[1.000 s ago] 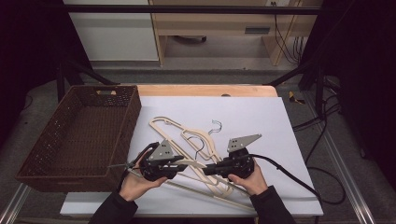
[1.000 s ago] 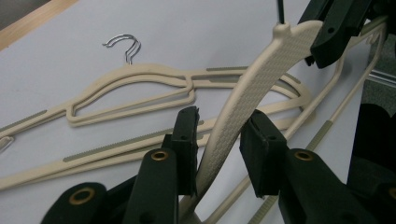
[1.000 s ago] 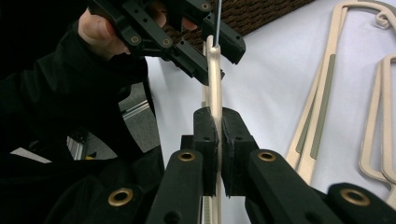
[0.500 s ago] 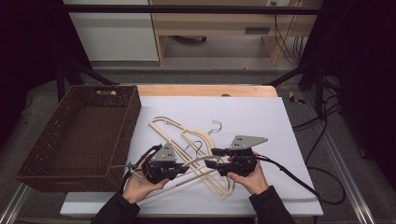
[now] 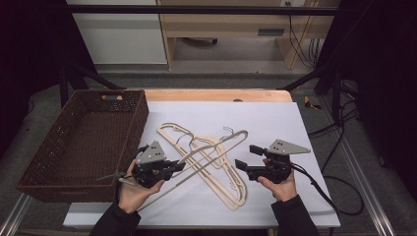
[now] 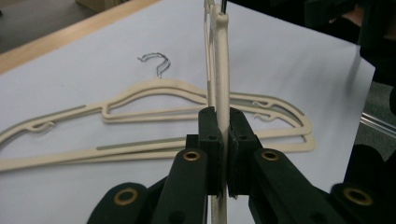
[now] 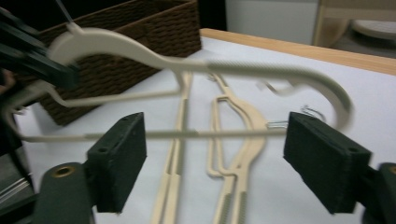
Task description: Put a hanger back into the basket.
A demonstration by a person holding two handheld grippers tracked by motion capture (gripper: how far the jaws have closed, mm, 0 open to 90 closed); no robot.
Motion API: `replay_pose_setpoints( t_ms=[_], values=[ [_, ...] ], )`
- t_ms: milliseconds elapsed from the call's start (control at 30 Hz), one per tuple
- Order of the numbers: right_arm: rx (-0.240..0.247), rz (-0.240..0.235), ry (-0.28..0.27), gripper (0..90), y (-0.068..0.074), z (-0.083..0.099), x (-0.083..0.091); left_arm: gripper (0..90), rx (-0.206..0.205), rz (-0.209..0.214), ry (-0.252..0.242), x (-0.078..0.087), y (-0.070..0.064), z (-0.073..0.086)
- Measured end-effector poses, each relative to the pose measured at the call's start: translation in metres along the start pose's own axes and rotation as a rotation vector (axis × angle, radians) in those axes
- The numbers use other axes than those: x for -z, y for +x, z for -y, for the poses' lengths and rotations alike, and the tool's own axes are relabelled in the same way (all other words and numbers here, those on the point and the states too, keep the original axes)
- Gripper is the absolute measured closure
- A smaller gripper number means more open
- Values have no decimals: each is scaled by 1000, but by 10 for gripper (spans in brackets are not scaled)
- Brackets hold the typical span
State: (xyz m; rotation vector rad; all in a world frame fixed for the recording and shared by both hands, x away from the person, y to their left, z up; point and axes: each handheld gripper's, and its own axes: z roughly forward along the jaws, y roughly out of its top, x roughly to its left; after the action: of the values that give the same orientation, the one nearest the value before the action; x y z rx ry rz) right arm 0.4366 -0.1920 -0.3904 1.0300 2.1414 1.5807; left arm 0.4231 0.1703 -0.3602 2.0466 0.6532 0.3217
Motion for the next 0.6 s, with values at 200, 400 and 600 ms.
replay_pose_setpoints(
  t_ms=[200, 400, 600],
  values=[
    [2, 53, 6, 154, -7, 5, 7, 864, -6, -32, -53, 25, 3, -9],
    [-4, 95, -8, 112, -9, 6, 16, 864, -15, -76, -100, 60, 9, -23],
    [2, 115, -24, 92, -9, 4, 20, 864, -19, -111, -122, 93, 27, -38]
  ],
)
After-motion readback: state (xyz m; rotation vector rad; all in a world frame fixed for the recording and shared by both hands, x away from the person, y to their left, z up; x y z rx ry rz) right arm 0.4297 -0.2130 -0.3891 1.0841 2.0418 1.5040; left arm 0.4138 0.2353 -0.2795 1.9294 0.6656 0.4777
